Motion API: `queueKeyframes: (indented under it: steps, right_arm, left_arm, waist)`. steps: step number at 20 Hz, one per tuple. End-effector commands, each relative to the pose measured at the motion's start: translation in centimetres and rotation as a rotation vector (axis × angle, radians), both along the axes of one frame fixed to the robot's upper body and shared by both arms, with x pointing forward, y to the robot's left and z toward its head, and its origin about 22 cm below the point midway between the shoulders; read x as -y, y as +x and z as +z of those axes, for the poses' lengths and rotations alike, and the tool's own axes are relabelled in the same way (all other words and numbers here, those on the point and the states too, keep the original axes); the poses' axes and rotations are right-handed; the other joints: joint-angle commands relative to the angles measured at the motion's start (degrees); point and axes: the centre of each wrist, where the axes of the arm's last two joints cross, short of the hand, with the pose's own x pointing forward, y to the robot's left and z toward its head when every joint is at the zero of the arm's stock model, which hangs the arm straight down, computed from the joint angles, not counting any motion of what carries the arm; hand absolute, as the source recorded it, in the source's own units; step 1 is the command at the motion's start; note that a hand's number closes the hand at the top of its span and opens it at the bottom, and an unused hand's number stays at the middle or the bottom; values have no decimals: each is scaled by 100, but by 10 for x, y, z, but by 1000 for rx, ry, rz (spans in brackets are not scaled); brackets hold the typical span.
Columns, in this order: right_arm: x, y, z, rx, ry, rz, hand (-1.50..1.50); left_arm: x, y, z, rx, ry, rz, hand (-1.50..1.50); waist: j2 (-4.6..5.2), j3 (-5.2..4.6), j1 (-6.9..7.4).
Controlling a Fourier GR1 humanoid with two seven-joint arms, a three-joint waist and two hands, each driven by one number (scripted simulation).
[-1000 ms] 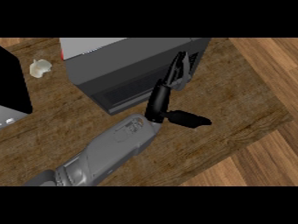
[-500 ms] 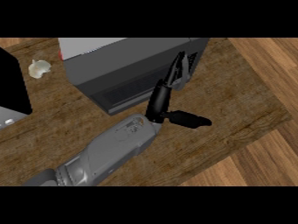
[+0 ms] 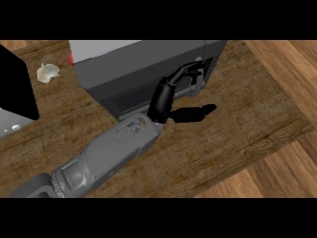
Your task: Pick up the milk, place it into the microwave and close the microwave
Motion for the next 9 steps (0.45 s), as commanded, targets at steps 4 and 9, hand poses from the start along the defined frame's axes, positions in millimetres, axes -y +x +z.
queueKeyframes:
  steps: [4, 9]
  right_arm:
    - [5, -3, 3, -7, 3, -22, -150]
    - [5, -4, 9, 8, 6, -27, -150]
  left_arm:
    - [-33, 33, -5, -62, 205, 262, -150]
    - [-28, 34, -4, -72, 234, 275, -150]
  waist:
    - [14, 51, 179]
    - [33, 34, 252]
